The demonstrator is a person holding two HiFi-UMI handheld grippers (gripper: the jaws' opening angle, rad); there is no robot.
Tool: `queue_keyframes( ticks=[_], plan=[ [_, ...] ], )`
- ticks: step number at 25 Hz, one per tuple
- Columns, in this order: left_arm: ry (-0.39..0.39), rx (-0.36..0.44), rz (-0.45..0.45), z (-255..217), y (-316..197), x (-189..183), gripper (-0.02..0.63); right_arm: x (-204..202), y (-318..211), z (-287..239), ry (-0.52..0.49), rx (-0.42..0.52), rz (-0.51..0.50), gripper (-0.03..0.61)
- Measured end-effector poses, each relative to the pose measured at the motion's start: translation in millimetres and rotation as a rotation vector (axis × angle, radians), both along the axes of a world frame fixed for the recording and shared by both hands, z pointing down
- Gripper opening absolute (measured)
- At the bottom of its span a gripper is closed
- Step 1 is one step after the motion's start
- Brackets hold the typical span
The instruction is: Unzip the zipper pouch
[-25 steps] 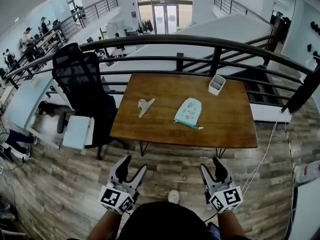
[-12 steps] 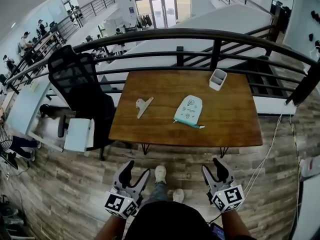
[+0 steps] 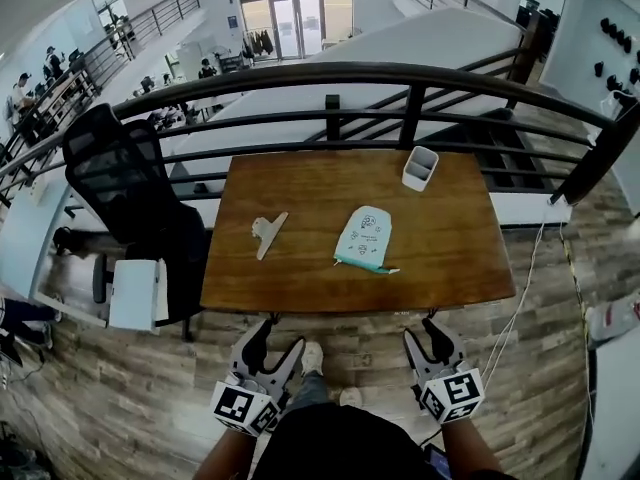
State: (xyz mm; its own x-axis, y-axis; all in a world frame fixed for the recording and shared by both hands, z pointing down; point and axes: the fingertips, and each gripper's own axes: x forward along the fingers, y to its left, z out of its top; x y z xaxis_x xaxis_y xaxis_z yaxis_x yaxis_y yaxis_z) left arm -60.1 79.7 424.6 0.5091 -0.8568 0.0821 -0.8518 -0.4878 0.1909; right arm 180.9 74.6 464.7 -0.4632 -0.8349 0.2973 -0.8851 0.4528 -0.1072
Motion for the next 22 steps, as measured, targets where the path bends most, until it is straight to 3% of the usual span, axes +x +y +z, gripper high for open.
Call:
queue_keyframes(
  ticks=[14,22],
  plan=[
    [0.047,0.010,0.030,8,-124,-60,0.276,-69,-110,-9,0.070,-0.020,-0.032,0.155],
    [0.051,-0.002,0.104,11,-172,-67,0.276,-94,-148,-4,0.067,-0.039,-0.051,0.140]
  ],
)
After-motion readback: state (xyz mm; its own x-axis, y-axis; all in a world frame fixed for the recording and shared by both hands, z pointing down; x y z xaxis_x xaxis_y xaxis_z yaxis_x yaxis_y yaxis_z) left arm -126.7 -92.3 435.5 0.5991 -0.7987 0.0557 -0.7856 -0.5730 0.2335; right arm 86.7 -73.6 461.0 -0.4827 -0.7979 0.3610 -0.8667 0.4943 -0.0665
